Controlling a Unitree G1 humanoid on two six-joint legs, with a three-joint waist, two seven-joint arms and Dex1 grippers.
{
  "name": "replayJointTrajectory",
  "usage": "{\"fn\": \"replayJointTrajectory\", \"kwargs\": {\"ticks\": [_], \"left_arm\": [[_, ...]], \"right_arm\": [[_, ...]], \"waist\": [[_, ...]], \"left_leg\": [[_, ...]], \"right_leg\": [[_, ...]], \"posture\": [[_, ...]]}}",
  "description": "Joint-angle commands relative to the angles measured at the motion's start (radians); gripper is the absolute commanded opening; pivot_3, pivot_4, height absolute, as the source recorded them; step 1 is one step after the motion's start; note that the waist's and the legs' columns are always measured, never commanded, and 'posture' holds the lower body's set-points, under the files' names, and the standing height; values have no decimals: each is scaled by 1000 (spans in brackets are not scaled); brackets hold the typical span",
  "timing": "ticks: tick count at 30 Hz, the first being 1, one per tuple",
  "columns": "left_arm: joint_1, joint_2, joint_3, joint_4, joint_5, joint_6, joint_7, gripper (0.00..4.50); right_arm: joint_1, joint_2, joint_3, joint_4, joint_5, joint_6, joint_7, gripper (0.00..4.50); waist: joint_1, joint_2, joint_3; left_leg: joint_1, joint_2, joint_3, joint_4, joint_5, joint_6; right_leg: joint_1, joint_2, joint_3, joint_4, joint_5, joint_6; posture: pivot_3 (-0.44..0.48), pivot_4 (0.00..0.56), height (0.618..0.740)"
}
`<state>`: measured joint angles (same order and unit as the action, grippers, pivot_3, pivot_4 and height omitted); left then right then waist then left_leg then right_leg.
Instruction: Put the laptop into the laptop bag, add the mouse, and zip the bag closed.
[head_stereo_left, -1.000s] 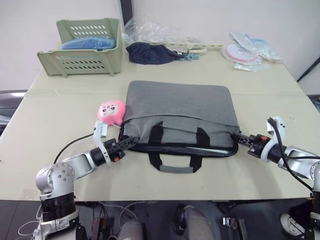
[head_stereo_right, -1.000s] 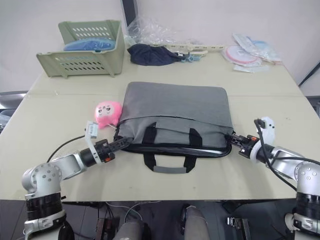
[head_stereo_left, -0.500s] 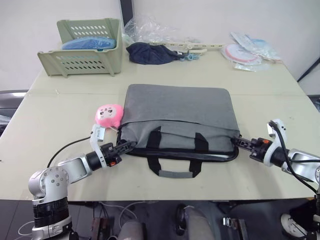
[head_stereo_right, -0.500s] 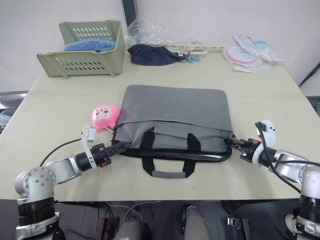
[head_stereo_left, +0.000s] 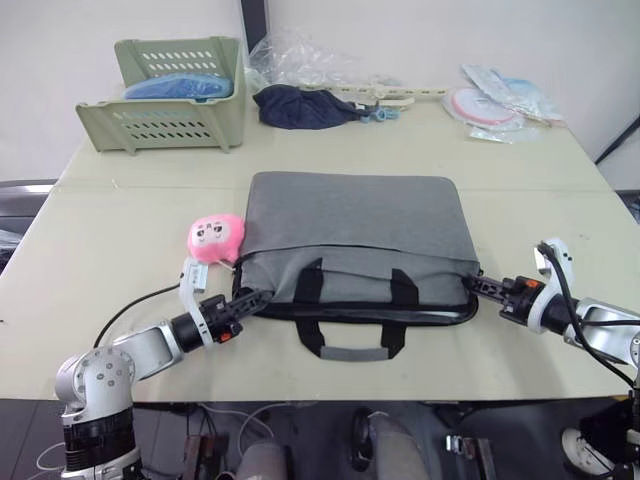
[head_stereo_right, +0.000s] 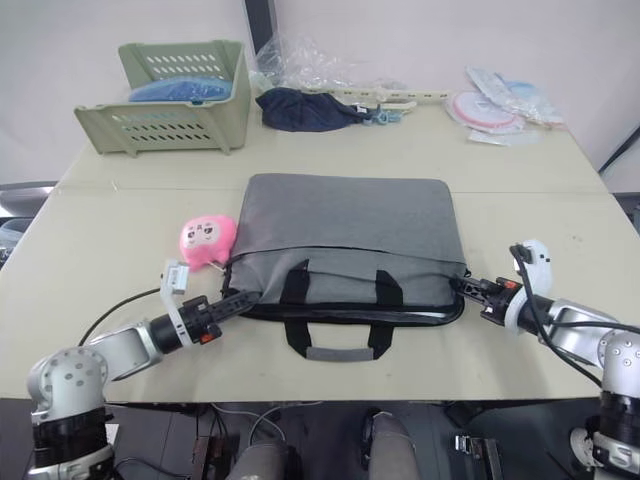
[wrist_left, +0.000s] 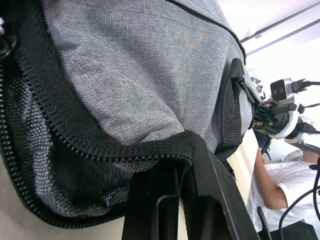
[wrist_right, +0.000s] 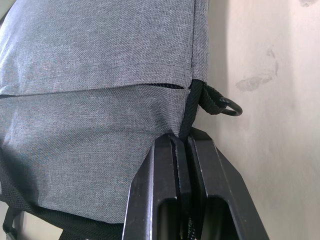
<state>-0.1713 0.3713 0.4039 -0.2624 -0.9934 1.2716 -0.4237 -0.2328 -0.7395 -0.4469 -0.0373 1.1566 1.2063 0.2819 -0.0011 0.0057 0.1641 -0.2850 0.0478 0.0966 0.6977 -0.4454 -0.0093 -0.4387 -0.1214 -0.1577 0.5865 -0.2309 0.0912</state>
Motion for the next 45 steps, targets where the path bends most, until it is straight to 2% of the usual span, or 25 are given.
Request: {"fn": "replayJointTrajectory", "kwargs": {"ticks": [1,20,22,23,25,26,27,29,30,36,40,43,44,45], "left_arm": [[22,11,-12,-29,-43,26,8,53],[19,31,-48,-18,-66,2,14,53],[18,33,-49,-14,-63,-3,12,0],[18,34,-50,-12,-63,-4,12,0],[18,36,-52,-10,-63,-7,12,0],[18,38,-52,-10,-64,-8,11,0],[20,40,-54,-9,-63,-9,9,0],[23,49,-60,-10,-56,-10,9,0],[24,52,-62,-10,-53,-9,11,0],[33,62,-64,-16,-60,-24,-2,0],[33,77,-59,-23,-62,-32,-9,1240],[50,106,-84,-45,-53,-29,-27,2755],[56,107,-83,-46,-57,-29,-29,2942],[61,111,-82,-47,-58,-30,-31,2942]], "right_arm": [[-7,-15,-43,-23,6,-1,26,0],[3,-3,-42,-38,0,8,35,0],[5,-4,-35,-40,-13,1,38,811],[6,-3,-35,-41,-15,1,41,1024],[9,-1,-35,-45,-19,1,47,1955],[11,0,-36,-47,-22,2,47,2583],[14,0,-38,-50,-22,3,49,2891],[19,-1,-41,-55,-20,6,54,4007],[21,-1,-43,-57,-20,7,56,4418],[31,-2,-51,-66,-21,8,62,4470],[41,-5,-54,-75,-16,12,67,4500],[51,-7,-54,-85,-14,14,74,4500],[53,-7,-54,-87,-14,14,74,4500],[55,-7,-55,-89,-14,14,75,4500]], "waist": [[0,0,0],[1,0,0],[1,0,0],[0,0,0],[0,0,0],[0,1,0],[0,1,0],[0,1,0],[0,1,0],[2,1,0],[2,1,0],[1,1,0],[1,1,0],[0,2,0]], "left_leg": [[0,0,0,0,0,0],[0,0,0,0,0,0],[0,0,0,0,0,0],[0,0,0,0,0,0],[0,0,0,0,0,0],[0,0,0,0,0,0],[0,0,0,0,0,0],[0,0,0,0,0,0],[0,0,0,0,0,0],[0,0,0,0,0,0],[0,0,0,0,0,0],[0,0,0,0,0,0],[0,0,0,0,0,0],[0,0,0,0,0,0]], "right_leg": [[0,0,0,0,0,0],[0,0,0,0,0,0],[0,0,0,0,0,0],[0,0,0,0,0,0],[0,0,0,0,0,0],[0,0,0,0,0,0],[0,0,0,0,0,0],[0,0,0,0,0,0],[0,0,0,0,0,0],[0,0,0,-1,0,0],[0,0,0,-1,0,0],[0,0,0,-1,0,0],[0,0,0,-1,0,0],[0,0,0,-1,0,0]], "posture": [[0,150,740],[0,150,740],[0,150,740],[0,150,740],[0,150,740],[0,150,740],[0,150,740],[0,150,740],[0,150,740],[0,150,740],[0,150,740],[0,150,740],[0,150,740],[0,150,740]]}}
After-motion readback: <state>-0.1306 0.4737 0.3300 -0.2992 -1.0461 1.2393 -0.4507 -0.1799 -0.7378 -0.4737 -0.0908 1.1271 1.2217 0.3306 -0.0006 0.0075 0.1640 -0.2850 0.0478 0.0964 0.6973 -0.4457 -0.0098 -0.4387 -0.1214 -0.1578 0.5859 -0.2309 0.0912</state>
